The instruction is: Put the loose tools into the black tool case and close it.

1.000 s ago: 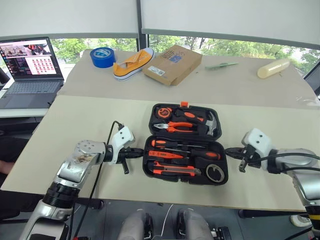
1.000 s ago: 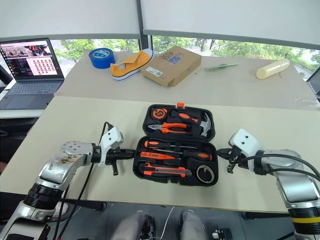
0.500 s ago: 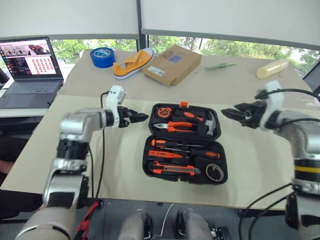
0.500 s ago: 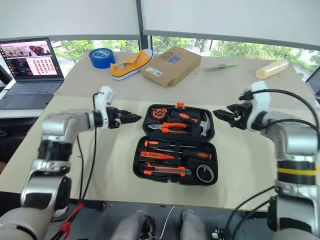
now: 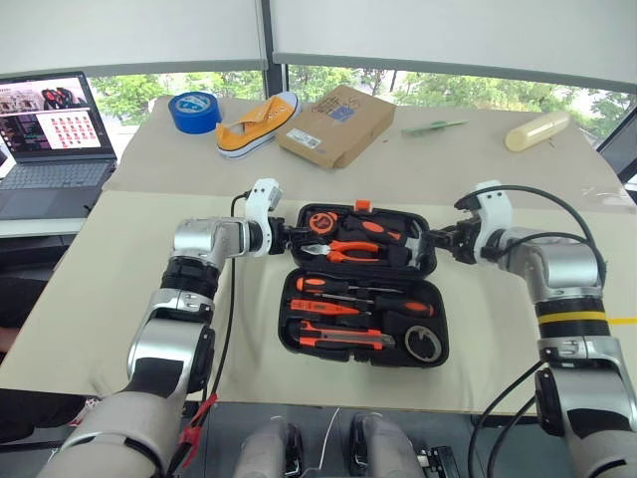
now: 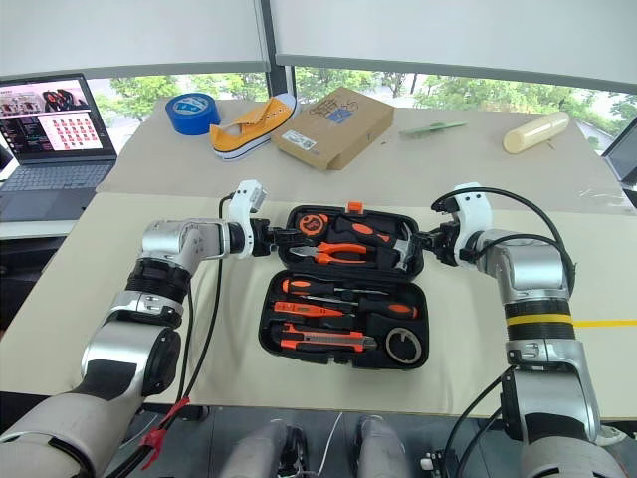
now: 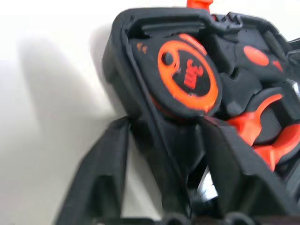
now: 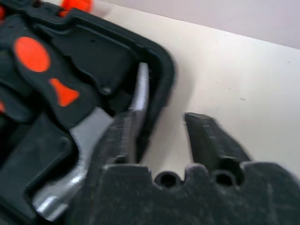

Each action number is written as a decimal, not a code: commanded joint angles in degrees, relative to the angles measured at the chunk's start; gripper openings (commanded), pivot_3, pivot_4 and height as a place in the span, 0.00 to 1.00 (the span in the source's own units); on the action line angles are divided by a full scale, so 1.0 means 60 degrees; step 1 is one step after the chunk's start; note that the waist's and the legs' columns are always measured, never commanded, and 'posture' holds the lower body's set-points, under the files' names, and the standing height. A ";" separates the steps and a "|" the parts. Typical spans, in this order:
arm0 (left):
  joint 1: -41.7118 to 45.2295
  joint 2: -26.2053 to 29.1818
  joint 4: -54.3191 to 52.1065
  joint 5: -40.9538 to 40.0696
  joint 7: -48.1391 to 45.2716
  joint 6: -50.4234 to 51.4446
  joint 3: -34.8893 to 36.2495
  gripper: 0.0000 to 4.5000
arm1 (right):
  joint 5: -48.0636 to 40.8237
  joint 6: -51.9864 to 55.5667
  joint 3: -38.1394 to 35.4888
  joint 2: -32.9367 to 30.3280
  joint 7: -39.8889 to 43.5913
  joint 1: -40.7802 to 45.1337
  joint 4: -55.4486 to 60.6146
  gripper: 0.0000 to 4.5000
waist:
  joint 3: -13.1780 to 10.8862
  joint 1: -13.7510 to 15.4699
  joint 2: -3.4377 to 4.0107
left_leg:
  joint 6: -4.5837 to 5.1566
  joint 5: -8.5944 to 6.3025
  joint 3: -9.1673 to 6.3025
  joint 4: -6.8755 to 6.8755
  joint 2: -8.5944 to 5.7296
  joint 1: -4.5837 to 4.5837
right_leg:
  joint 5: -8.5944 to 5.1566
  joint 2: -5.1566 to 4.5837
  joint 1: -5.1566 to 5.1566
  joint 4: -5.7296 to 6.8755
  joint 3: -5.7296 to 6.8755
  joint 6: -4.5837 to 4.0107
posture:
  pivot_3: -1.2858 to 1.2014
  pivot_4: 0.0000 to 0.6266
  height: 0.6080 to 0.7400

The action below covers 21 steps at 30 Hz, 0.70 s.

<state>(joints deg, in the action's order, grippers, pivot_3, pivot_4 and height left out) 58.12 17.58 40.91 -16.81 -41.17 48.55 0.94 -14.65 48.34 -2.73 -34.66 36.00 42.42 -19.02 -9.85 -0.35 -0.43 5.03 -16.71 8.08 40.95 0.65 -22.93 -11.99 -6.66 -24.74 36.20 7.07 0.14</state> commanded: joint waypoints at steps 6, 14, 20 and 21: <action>-0.0109 0.0011 -0.0553 0.0015 -0.0125 0.0002 -0.0018 0.00 | -0.0170 0.0301 -0.0245 0.0177 -0.0205 0.0055 0.0555 0.00 | 0.0003 -0.0013 0.0004 | -0.0002 0.0001 -0.0001 -0.0001 0.0003 0.0030 | 0.0000 0.0001 0.0028 0.0000 -0.0001 -0.0001 | 0.52 0.24 0.93; 0.0250 -0.0328 -0.0698 0.0025 0.0036 -0.1360 0.0326 0.00 | 0.0044 -0.0700 -0.0465 0.0662 -0.0728 0.1415 -0.0319 0.00 | 0.0002 -0.0096 0.0004 | -0.0018 0.0011 0.0000 0.0000 0.0004 0.0036 | 0.0006 0.0002 0.0025 -0.0002 -0.0006 -0.0011 | 0.52 0.24 0.93; 0.0715 -0.0760 -0.0255 0.0279 0.0678 -0.3401 0.0680 0.00 | 0.0418 -0.2396 -0.0654 0.1027 -0.1283 0.2659 -0.1636 0.00 | 0.0000 -0.0078 0.0004 | -0.0030 0.0032 0.0014 -0.0003 0.0002 -0.0051 | 0.0022 0.0006 -0.0088 0.0050 -0.0015 -0.0034 | 0.52 0.24 0.93; 0.0750 -0.0799 -0.0208 0.0319 0.0685 -0.3641 0.0687 0.00 | 0.0467 -0.2665 -0.0688 0.1070 -0.1337 0.2781 -0.1823 0.00 | 0.0000 -0.0082 0.0004 | -0.0030 0.0032 0.0014 -0.0006 0.0002 -0.0059 | 0.0022 0.0006 -0.0098 0.0054 -0.0012 -0.0034 | 0.52 0.24 0.93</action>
<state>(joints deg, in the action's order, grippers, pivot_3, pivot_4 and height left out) 58.94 14.81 41.21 -14.32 -35.79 30.70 5.61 -11.10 37.99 -5.41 -29.04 27.79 55.32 -31.56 -9.85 -0.84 -0.40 4.84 -16.52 8.18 40.90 0.66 -23.30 -11.87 -6.61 -25.37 36.53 7.00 -0.06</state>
